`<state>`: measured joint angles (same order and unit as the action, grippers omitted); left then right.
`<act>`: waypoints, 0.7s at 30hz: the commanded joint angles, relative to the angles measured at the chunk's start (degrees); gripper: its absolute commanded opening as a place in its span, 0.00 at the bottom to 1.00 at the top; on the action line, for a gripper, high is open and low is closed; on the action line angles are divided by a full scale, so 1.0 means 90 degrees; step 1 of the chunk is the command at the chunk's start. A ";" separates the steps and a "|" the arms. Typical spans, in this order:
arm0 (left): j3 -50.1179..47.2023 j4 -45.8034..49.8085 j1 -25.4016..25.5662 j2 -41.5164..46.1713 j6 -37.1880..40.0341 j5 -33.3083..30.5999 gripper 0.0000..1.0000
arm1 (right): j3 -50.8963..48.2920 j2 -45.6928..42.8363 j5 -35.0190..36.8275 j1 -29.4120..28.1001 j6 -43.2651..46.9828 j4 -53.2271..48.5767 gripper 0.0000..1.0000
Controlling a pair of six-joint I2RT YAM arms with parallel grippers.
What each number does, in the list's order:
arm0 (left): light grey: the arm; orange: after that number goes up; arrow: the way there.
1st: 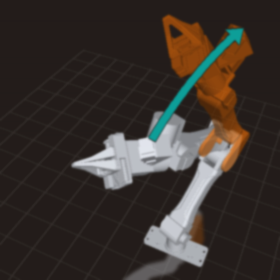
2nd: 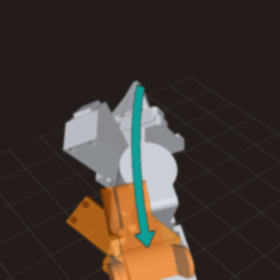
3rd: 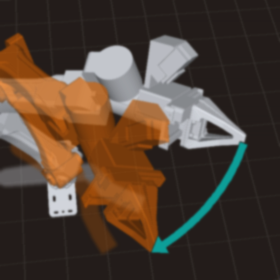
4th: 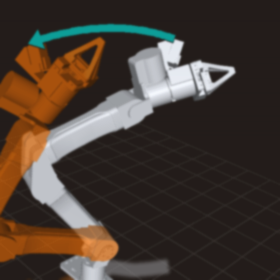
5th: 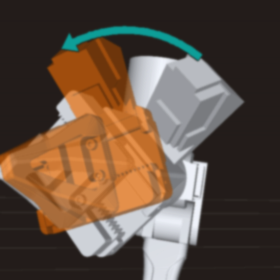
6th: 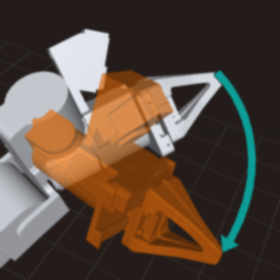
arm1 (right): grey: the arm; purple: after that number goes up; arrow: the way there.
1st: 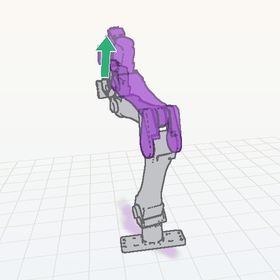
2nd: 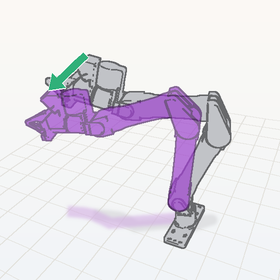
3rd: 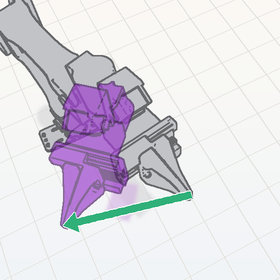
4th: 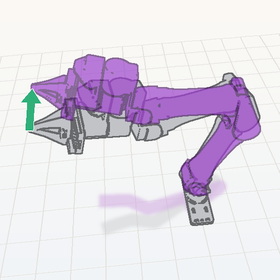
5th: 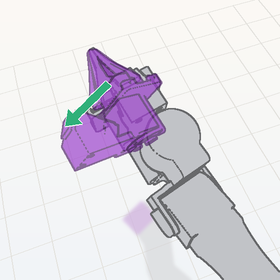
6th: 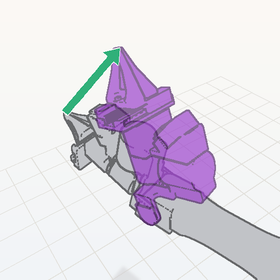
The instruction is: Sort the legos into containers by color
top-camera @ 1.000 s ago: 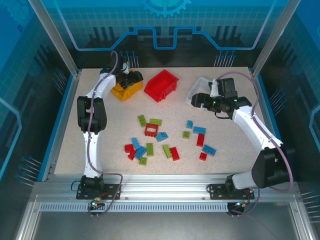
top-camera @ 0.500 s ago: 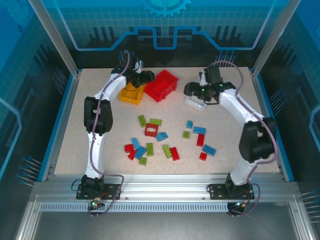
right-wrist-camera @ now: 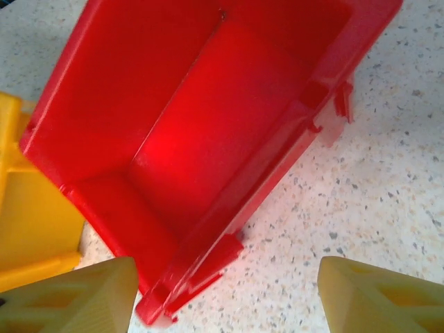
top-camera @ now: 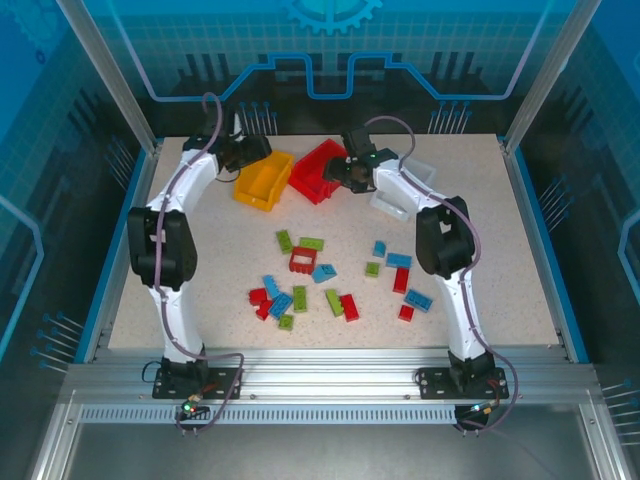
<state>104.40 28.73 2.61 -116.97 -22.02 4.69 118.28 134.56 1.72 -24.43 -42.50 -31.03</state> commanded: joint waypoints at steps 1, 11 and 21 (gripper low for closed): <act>0.0119 0.0224 -0.0205 -0.0214 0.0620 -0.0443 0.74 | 0.0526 0.0298 0.0112 -0.0003 -0.0218 -0.0275 0.70; 0.1244 0.0487 -0.0306 -0.1560 0.1692 -0.0607 0.74 | 0.2200 0.1425 0.0191 0.0077 -0.0181 -0.1663 0.48; 0.1587 0.0733 -0.0281 -0.2036 0.2042 -0.0532 0.49 | 0.1942 0.1013 0.0759 -0.0019 0.0689 -0.2042 0.30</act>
<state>116.55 33.41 -0.03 -134.91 -5.43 -0.25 136.33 145.95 5.93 -24.23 -39.55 -46.15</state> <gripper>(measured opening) 0.506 0.303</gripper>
